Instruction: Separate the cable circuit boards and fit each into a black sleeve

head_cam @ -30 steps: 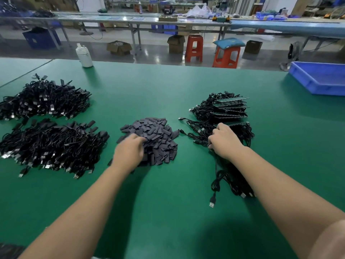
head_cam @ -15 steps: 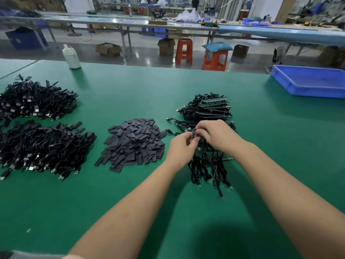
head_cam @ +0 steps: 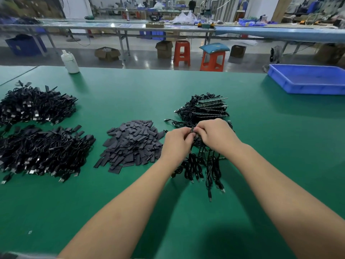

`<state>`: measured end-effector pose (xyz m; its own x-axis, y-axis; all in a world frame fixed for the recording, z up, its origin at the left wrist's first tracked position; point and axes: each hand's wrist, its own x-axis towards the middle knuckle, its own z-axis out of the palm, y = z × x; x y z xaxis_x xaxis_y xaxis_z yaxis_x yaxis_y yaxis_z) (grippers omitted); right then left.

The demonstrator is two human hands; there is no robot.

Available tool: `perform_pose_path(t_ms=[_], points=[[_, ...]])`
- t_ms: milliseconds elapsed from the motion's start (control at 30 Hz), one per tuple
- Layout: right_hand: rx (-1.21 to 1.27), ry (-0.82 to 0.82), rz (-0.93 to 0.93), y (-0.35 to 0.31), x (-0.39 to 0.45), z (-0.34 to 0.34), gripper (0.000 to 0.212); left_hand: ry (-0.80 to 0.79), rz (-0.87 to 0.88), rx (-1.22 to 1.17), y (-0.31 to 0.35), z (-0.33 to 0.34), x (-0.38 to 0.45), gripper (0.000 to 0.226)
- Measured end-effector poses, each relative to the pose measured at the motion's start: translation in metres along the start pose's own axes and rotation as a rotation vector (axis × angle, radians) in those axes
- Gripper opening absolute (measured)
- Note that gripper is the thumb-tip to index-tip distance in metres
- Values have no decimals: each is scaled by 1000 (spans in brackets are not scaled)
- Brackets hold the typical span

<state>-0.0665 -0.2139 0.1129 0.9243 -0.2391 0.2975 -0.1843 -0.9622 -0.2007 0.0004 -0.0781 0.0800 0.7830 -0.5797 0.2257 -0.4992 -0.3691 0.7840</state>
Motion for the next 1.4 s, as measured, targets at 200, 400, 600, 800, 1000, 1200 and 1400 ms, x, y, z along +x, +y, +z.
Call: perform_pose_path(t_ms=[200, 400, 600, 800, 1000, 1200, 1400], points=[[-12, 17, 38, 0, -3, -2, 27, 124, 26, 58, 3, 2, 0, 25], [-49, -115, -23, 27, -7, -9, 26, 304, -90, -219, -20, -27, 13, 16], [58, -121, -18, 39, -1, -9, 23, 474, -62, -358, -28, -50, 10, 12], [206, -95, -140, 16, 0, -16, 19, 282, -149, -476, -28, -55, 9, 12], [251, -47, -183, -8, 1, -22, 16, -100, -89, -459, -10, -32, 5, 12], [230, 35, -42, 4, -1, -30, 21, -132, -121, -630, -15, -33, 2, 11], [410, 126, -1, 14, -5, -38, 23, 30, -234, -677, -28, -42, 5, 15]])
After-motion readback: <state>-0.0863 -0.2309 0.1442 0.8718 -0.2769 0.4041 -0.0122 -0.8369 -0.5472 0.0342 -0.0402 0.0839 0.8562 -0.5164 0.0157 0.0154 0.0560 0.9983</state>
